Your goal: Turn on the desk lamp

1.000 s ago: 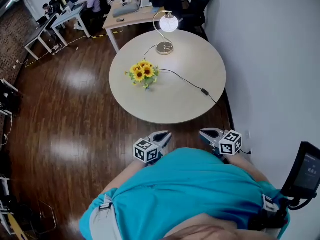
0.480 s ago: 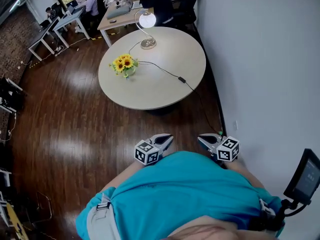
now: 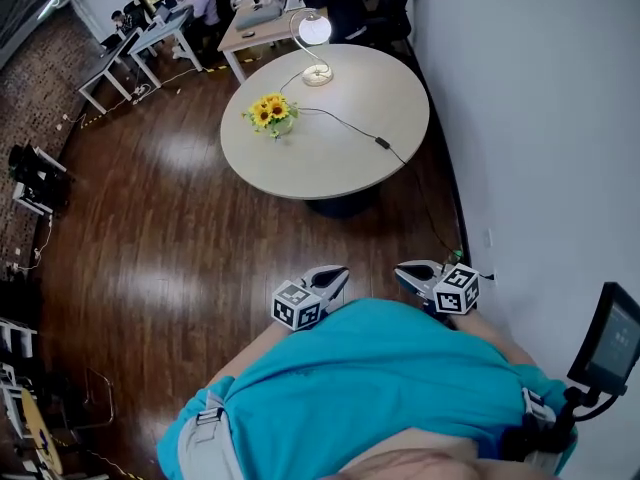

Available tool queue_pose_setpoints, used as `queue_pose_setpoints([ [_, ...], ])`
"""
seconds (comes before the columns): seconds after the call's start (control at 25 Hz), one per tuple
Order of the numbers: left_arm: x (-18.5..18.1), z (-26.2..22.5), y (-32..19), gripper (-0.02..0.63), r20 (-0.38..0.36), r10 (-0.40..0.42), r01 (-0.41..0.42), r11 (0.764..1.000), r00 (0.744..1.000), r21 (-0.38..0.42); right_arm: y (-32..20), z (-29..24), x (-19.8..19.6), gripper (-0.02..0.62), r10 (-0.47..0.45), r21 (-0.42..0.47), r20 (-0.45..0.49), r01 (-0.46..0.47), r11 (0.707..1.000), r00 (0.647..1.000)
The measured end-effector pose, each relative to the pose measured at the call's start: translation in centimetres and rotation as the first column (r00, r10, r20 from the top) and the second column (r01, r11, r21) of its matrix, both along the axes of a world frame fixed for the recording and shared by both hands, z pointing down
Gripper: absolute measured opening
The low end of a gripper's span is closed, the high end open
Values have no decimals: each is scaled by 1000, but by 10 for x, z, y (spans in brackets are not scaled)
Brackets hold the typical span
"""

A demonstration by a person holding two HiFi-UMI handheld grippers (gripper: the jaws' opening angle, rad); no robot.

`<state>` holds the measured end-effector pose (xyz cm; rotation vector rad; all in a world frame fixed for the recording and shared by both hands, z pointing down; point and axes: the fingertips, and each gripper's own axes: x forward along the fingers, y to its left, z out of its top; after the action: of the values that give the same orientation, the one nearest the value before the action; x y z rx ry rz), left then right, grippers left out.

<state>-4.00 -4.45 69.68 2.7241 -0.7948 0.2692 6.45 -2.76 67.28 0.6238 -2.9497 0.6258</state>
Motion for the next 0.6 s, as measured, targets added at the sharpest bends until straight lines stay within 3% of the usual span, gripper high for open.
queue_pose_setpoints([
  [0.12, -44, -13, 4, 22, -23, -32, 32, 999, 999, 16, 3, -18, -40, 2, -16, 9, -28, 17, 1000, 999],
  [0.4, -204, 2, 41, 23, -145, -97, 96, 995, 985, -18, 39, -13, -186, 2, -8, 2, 7, 8, 1000, 1000],
  [0.6, -258, 17, 47, 23, -195, -91, 82, 995, 977, -49, 47, -6, -249, 2, -38, 22, -22, 39, 999, 999],
])
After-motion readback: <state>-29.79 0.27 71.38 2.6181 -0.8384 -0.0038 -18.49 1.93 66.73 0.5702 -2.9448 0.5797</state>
